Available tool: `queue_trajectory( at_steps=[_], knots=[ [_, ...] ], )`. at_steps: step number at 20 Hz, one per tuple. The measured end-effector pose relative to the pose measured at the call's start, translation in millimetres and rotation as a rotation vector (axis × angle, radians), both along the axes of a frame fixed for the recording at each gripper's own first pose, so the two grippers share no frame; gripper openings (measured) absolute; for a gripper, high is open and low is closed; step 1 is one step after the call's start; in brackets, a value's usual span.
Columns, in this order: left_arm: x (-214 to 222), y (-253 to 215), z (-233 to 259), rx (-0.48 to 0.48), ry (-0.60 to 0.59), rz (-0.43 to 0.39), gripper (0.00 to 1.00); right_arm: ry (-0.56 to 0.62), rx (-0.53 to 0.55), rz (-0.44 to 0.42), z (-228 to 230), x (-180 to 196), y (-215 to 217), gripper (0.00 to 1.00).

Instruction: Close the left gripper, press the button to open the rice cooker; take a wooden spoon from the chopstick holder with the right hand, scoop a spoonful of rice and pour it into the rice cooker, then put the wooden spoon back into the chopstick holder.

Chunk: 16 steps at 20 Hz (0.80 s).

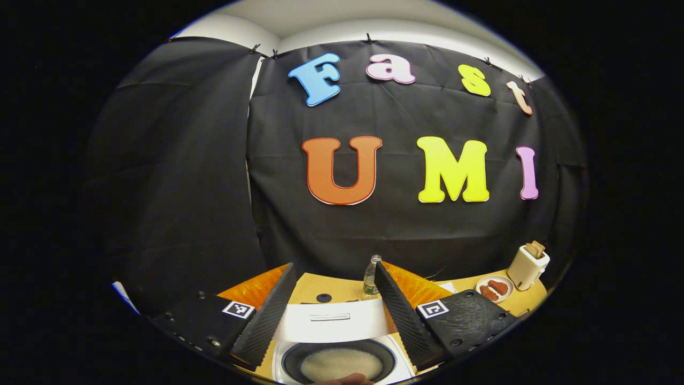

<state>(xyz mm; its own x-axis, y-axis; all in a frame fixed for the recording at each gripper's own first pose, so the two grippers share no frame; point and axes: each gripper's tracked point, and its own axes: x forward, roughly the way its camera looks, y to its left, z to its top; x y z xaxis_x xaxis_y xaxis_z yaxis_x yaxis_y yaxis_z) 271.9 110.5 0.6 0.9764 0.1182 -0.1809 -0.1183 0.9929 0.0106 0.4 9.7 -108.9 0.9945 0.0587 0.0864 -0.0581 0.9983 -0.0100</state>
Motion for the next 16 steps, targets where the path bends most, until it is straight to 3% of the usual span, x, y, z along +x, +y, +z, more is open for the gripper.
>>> queue_trajectory(
  at_steps=[4, 11, 16],
  knots=[
    [-31, -11, -20, -0.009, 0.044, -0.02, 0.96, -0.026, 0.043, 0.002, 1, -28, -4, 0.99],
    [-71, -20, -72, -0.053, 0.138, -0.031, 0.96, -0.065, 0.013, -0.006, 13, -70, 0, 0.99],
    [-96, -29, -116, -0.045, 0.232, -0.023, 0.98, -0.081, 0.023, 0.017, 20, -91, 23, 1.0]
  ],
)
